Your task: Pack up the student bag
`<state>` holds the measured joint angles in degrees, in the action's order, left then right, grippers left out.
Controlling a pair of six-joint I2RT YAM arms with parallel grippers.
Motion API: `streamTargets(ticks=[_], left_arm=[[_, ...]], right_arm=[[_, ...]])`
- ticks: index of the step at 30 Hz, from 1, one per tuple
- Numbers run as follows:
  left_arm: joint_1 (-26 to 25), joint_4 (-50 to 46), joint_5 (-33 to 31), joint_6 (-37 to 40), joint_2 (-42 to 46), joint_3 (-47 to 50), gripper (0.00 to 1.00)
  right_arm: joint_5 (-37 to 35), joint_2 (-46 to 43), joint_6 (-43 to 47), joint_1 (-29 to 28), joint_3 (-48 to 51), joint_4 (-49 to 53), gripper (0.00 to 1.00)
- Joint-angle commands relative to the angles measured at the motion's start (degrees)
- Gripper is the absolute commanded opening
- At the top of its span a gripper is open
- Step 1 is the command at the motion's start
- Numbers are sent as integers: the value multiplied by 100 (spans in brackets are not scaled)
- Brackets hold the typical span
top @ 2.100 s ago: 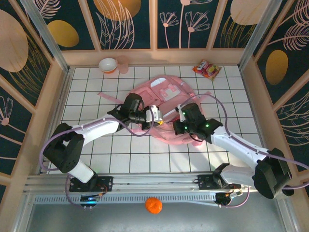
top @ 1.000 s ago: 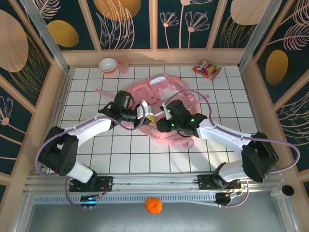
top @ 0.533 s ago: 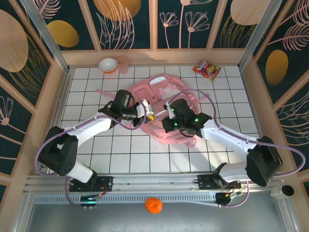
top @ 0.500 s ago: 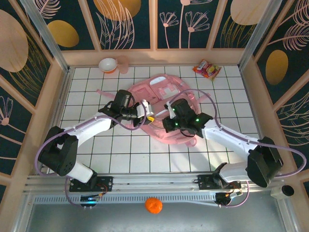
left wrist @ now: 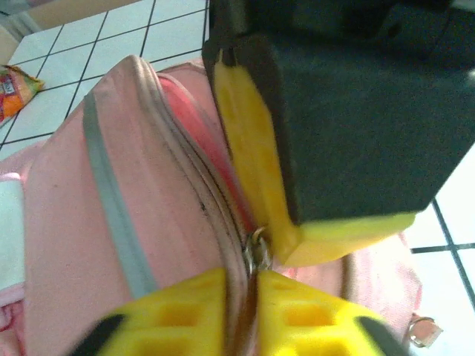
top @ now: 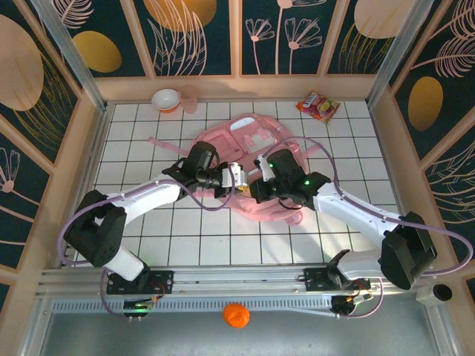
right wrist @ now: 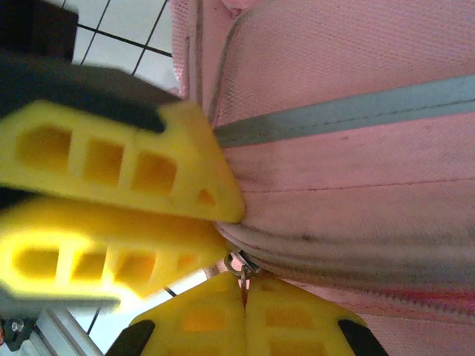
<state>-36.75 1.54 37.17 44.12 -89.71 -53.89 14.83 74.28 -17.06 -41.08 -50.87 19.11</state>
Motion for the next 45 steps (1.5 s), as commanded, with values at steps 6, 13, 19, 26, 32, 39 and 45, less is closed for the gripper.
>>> streamTargets(ticks=[6,13,19,26,32,39,45], left_arm=[[365,-280,111,271,102,25,0],[460,-488,267,452,212,80,0],[844,-708,-146,421,422,264,0],[1232,-766,-870,369,734,494,15],[1215,-972,-151,-25,1032,286,54],[506,-857,-515,93,859,410,67],[361,-760,-880,24,161,96,36]], right_arm=[[-646,-525,105,731,248,965,0],[-1086,-441,-8,937,210,998,0],[-341,-479,-345,649,259,317,0],[-488,262,-1184,-540,-54,-605,0],[-350,647,-1351,-680,-122,-1115,0],[-185,677,-1263,-682,-195,-1138,0],[-166,584,-1170,-666,-137,-1033,0]])
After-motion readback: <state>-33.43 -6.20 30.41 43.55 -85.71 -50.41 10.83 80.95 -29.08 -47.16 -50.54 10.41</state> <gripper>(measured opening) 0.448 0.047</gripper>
